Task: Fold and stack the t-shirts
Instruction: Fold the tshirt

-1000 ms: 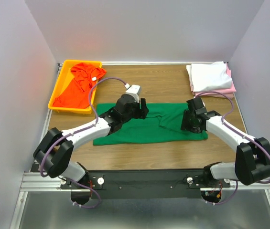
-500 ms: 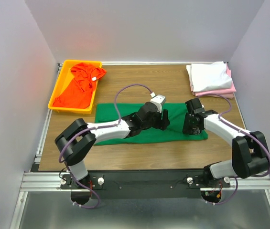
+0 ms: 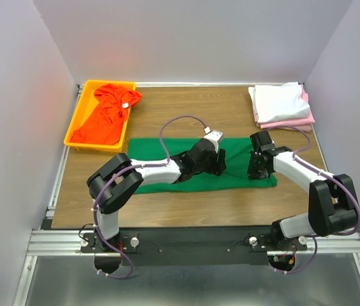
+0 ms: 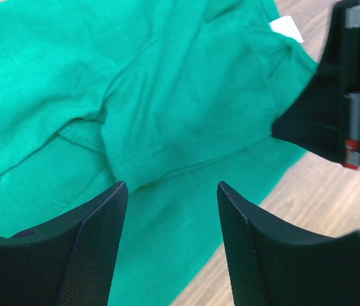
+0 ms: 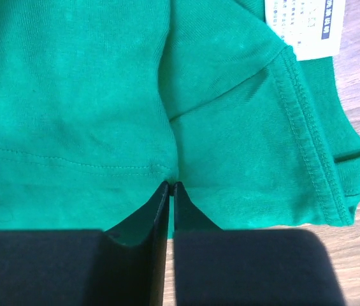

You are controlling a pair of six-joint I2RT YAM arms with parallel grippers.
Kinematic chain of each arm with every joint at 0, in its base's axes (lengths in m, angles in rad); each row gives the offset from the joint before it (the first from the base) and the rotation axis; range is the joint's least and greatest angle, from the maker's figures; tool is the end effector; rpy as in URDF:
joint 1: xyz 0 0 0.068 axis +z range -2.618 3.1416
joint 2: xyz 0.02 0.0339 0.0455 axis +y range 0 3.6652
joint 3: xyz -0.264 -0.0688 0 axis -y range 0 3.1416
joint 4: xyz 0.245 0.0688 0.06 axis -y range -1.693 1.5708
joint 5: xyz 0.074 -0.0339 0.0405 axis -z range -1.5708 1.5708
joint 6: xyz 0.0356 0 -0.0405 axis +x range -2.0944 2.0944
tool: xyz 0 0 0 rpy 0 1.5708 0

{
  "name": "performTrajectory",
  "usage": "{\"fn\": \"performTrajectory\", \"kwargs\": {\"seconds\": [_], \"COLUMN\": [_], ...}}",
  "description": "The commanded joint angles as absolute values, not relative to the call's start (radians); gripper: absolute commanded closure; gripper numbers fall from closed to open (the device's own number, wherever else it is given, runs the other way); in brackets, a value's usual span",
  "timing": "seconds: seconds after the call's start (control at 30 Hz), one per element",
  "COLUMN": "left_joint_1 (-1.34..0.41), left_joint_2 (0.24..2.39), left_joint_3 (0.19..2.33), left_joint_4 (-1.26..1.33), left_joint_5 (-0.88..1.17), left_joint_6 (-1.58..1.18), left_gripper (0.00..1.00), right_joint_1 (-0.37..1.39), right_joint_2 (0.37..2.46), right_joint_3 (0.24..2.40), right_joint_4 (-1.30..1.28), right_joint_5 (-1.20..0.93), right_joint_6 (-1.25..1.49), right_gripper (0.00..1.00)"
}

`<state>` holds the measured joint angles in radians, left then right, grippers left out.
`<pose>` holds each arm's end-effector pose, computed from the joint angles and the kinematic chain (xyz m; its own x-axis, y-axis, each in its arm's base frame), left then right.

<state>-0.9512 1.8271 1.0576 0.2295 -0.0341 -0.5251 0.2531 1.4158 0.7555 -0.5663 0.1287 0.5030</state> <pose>0.2325 -0.3238 0.1852 -0.6577 0.0593 -0.7509 0.5397 0.7326 -0.4148 0.2397 0.0573 0.1686 -0.8980 0.2615 -0.3539 0.2585 0.9643 0.0568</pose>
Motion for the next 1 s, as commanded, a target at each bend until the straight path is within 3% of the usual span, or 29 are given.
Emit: {"fn": "performTrajectory", "kwargs": {"seconds": [0.0, 0.33, 0.43, 0.47, 0.7, 0.97], "left_joint_1": [-0.956, -0.956, -0.956, -0.956, -0.956, -0.956], "left_joint_2": [1.858, 1.896, 1.917, 1.922, 1.956, 1.980], "left_joint_3": [1.094, 1.100, 1.109, 1.118, 1.152, 1.170], "left_joint_4": [0.209, 0.193, 0.187, 0.184, 0.170, 0.141], "left_joint_5": [-0.095, -0.129, -0.152, -0.155, -0.166, -0.198], "left_joint_6": [-0.522, -0.523, -0.523, -0.520, -0.505, -0.502], "left_gripper": [0.35, 0.44, 0.52, 0.59, 0.61, 0.77], "right_joint_1": [0.248, 0.247, 0.247, 0.248, 0.247, 0.247], "right_joint_2": [1.405, 1.397, 1.391, 1.390, 1.385, 1.329], "right_joint_3": [0.742, 0.739, 0.738, 0.738, 0.736, 0.741], "right_joint_4": [-0.551, -0.545, -0.545, -0.545, -0.541, -0.545], "right_joint_5": [0.110, 0.095, 0.092, 0.092, 0.084, 0.037], "right_joint_6": [0.502, 0.494, 0.492, 0.492, 0.488, 0.485], "right_gripper": [0.90, 0.96, 0.96, 0.96, 0.96, 1.00]}}
